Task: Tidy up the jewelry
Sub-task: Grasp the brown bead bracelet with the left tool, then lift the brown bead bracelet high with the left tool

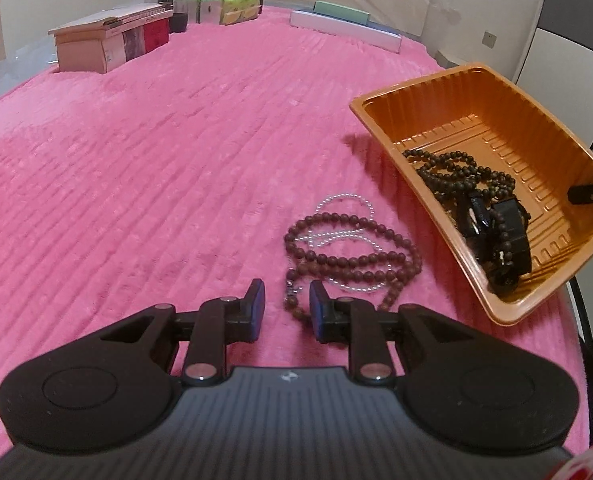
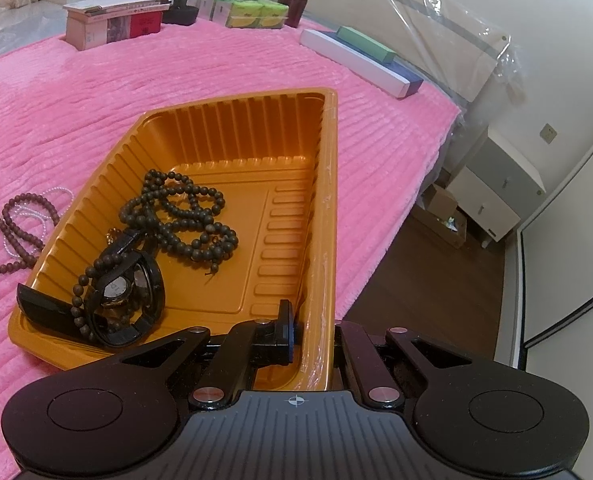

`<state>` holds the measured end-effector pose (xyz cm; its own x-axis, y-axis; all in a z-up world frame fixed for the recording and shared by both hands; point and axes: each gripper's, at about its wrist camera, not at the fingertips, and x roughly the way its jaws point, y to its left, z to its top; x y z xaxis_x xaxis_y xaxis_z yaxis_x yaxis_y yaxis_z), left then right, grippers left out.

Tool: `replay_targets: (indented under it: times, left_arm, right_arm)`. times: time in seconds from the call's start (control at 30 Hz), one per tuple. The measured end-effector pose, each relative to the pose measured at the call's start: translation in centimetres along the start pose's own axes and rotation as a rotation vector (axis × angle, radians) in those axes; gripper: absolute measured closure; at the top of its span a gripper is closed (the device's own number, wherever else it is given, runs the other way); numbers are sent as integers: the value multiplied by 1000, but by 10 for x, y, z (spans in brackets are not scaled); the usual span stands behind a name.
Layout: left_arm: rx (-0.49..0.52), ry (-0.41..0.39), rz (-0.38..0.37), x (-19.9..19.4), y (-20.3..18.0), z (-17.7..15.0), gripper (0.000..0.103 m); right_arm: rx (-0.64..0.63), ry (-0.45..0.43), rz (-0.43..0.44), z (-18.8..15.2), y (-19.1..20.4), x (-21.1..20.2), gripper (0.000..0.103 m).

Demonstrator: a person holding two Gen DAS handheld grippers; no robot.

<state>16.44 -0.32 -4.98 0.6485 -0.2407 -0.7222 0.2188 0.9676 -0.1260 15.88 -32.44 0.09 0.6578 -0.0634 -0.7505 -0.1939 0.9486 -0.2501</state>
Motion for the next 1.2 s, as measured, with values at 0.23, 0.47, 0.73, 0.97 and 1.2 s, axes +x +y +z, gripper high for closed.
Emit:
replay_targets:
  times: [0.23, 0.47, 0.73, 0.97, 1.2]
  left_arm:
    - [-12, 38, 32, 13, -9, -9, 82]
    - [68, 34, 56, 4, -12, -9, 97]
    - [92, 46, 145, -7, 5, -16, 97]
    - [99, 41, 167, 1, 2, -21, 92]
    - [149, 34, 168, 2, 0, -23, 96]
  right_arm:
    - [-4, 0, -3, -1, 0, 1, 99]
    - [-2, 0, -4, -1, 0, 2, 99]
    - [-2, 0, -6, -1, 1, 1, 99]
    - [-3, 0, -9, -1, 0, 1, 99]
    - [-4, -1, -9, -1, 0, 1, 99]
